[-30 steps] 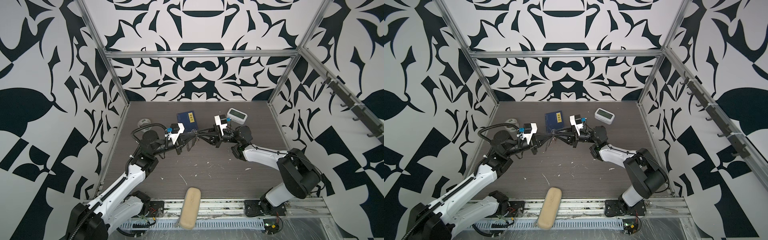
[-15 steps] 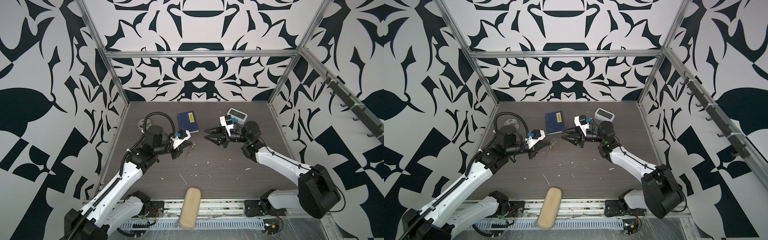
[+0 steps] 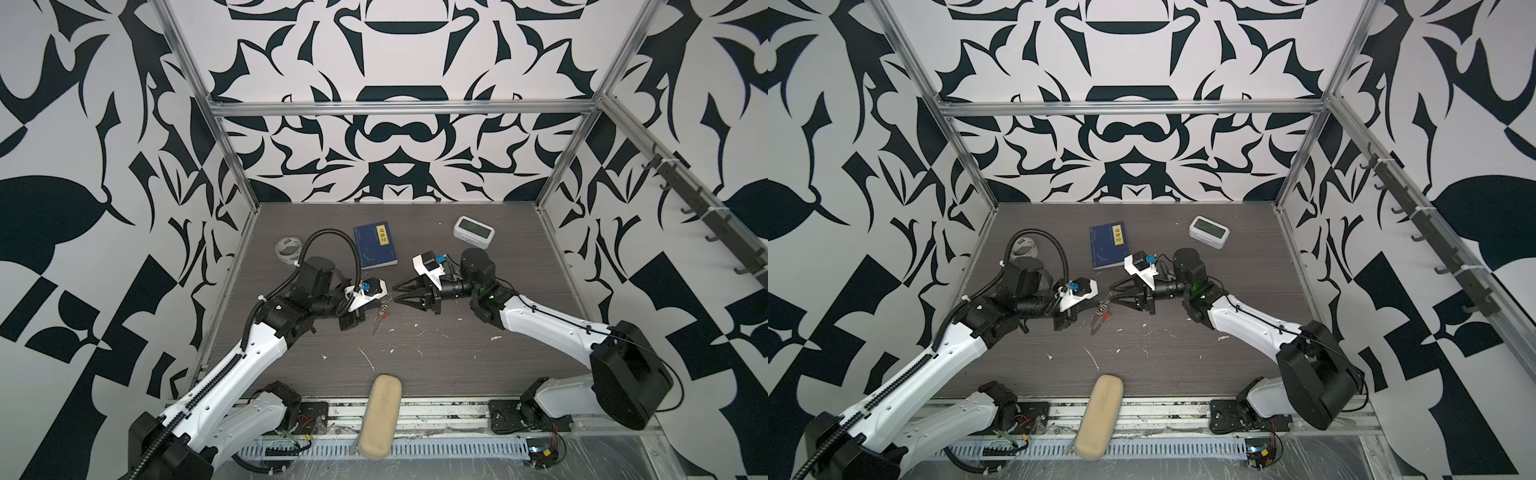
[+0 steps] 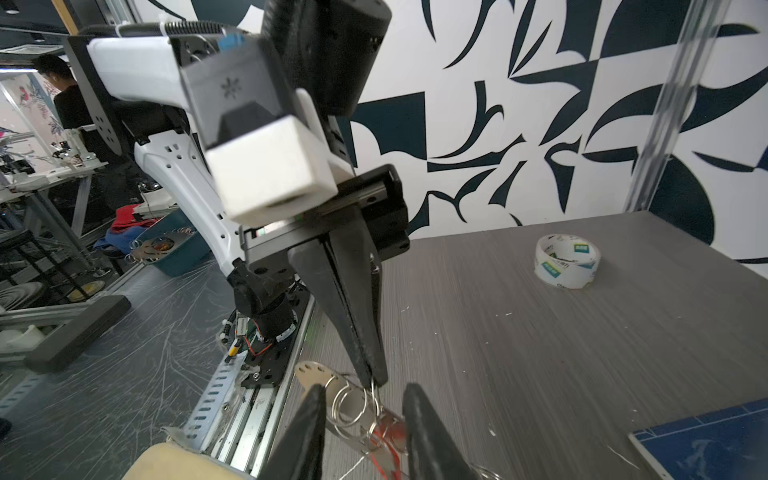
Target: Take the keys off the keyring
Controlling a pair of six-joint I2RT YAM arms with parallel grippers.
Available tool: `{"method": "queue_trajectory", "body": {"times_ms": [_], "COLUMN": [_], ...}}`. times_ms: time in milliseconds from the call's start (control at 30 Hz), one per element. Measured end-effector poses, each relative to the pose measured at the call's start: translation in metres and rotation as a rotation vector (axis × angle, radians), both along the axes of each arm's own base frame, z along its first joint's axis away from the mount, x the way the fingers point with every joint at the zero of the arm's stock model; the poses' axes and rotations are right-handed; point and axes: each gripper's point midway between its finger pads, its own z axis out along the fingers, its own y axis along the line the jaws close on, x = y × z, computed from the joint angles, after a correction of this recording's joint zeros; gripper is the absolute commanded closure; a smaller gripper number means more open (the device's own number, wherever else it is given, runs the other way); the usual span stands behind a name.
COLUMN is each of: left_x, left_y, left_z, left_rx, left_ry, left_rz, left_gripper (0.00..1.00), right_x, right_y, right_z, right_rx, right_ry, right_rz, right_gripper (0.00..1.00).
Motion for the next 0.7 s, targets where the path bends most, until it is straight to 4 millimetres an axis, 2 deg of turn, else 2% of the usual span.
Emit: {"method": "queue_trajectory", "body": {"times_ms": [167,433,700], "left_x": [-0.004,-0.006,-0.006], "left_y": [-0.002,-0.004,-0.004], "left_z": [-0.001,-0.001,-0.001], "left_rx": [0.009,0.013,0.014], "left_ry": [-0.016,-0.027,-0.035], "left_rz": [-0.028,-0.042,-0.048], "left_gripper": [1.00,1.00,1.00], "right_x": [-0.003,-0.006,-0.006], "right_y": [0.009,0.015,0.017], "right_z": [-0.013,-0.018,-0.026], "right_rx": [-0.020,-0.028,-0.057], "right_ry": [0.025,0.029,0.027], "right_rz": [0.020,0.028,0.024], "right_gripper": [0.65,0.67,0.72]}}
